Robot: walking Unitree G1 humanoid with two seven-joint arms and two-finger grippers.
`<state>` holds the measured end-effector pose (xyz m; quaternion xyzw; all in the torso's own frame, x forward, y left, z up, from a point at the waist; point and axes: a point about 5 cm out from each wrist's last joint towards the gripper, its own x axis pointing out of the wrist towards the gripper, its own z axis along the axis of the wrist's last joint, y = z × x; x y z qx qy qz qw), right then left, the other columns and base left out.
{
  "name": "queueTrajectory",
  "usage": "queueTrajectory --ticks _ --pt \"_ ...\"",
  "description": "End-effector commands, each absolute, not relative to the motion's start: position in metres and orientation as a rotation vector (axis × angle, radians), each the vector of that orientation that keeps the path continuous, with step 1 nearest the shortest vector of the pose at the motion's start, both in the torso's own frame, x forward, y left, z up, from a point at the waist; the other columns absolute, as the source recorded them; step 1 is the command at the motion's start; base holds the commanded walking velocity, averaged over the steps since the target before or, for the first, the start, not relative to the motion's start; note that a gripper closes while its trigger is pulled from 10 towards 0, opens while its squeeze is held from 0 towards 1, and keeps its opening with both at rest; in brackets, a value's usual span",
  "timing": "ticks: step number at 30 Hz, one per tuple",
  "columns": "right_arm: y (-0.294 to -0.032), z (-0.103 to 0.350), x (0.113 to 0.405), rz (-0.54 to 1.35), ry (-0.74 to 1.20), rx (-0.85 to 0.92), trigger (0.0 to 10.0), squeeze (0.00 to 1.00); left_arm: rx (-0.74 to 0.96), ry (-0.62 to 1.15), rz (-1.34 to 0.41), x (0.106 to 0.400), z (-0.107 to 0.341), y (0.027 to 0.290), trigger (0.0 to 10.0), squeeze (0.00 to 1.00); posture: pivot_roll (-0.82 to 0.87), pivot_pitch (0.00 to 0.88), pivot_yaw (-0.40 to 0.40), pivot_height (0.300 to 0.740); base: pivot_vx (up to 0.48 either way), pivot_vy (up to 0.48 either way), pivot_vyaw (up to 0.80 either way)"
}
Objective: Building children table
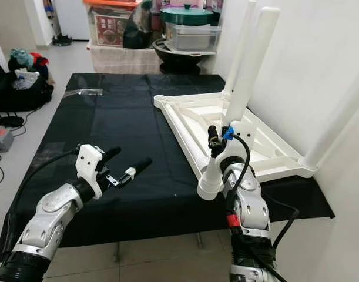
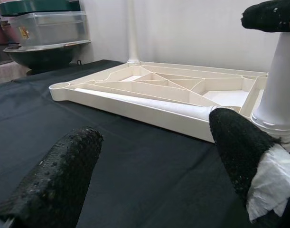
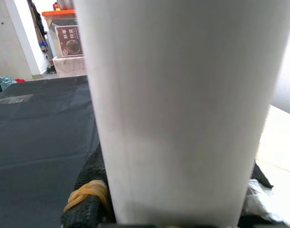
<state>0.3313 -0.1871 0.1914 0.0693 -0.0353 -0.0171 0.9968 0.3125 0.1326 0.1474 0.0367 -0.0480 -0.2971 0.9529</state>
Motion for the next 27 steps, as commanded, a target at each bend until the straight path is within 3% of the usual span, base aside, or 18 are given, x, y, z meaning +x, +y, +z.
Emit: queueTrajectory --ticks 1,15,27 --pt "-0.192 0.174 0.331 -0.070 -0.013 0.199 10.0 0.00 0.075 -0.099 -0.604 0.313 0.147 0.133 10.0 0.00 0.02 0.000 -0.082 0.740 0.000 0.000 0.00" --pt "-0.186 0.172 0.330 -0.039 -0.015 0.193 10.0 0.00 0.073 -0.103 -0.607 0.313 0.147 0.132 10.0 0.00 0.02 0.000 -0.080 0.740 0.000 0.000 0.00" --pt "-0.171 0.178 0.329 0.100 -0.054 0.098 10.0 0.00 0.079 -0.102 -0.591 0.315 0.149 0.134 10.0 0.00 0.03 0.000 -0.079 0.740 0.000 -0.410 0.80"
